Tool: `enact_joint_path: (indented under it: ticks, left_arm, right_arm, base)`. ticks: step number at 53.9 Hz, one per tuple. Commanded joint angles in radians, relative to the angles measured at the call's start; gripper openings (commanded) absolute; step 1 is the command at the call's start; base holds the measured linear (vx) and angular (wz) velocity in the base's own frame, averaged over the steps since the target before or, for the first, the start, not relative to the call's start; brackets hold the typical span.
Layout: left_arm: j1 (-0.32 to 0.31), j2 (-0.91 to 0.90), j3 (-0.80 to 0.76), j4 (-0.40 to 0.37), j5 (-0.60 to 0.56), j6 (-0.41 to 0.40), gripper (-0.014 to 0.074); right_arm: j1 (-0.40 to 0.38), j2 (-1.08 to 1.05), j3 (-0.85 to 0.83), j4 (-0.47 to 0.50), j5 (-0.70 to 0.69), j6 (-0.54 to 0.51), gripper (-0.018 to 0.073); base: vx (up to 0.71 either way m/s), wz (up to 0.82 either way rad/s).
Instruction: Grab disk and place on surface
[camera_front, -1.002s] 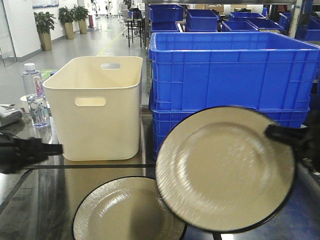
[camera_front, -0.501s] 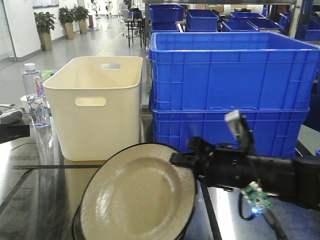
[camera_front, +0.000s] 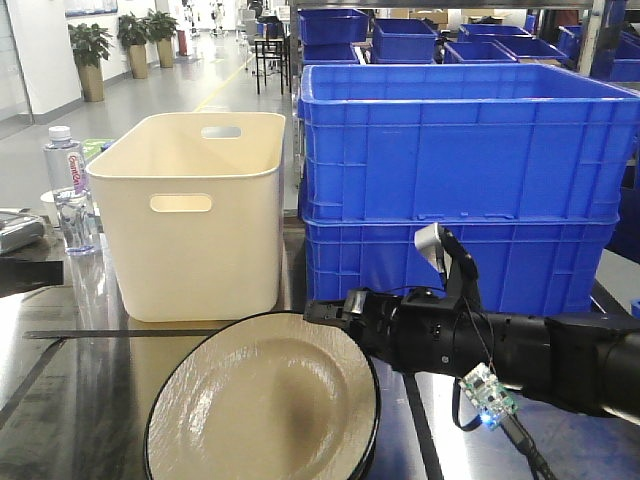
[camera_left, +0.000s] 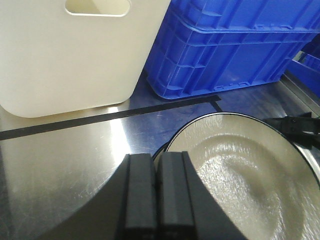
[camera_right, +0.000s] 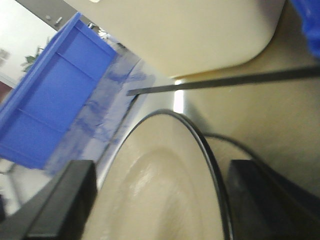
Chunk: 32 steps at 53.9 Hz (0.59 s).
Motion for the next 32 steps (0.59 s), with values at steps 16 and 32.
enact_joint_path:
  ticks: [16, 32]
  left_arm:
    - [0.0, -0.024, -0.029, 0.248, -0.05, -0.187, -0.0006]
    - [0.0, -0.041, -0.029, 0.945, -0.128, -0.662, -0.0004]
  right_arm:
    - [-0.004, -0.177, -0.04, -0.095, -0.465, -0.442, 0.0606]
    - [-0.004, -0.436, 0.008, -0.147, -0.583, -0.442, 0.0058]
  base:
    - [0.0, 0.0]
    - [0.0, 0.0]
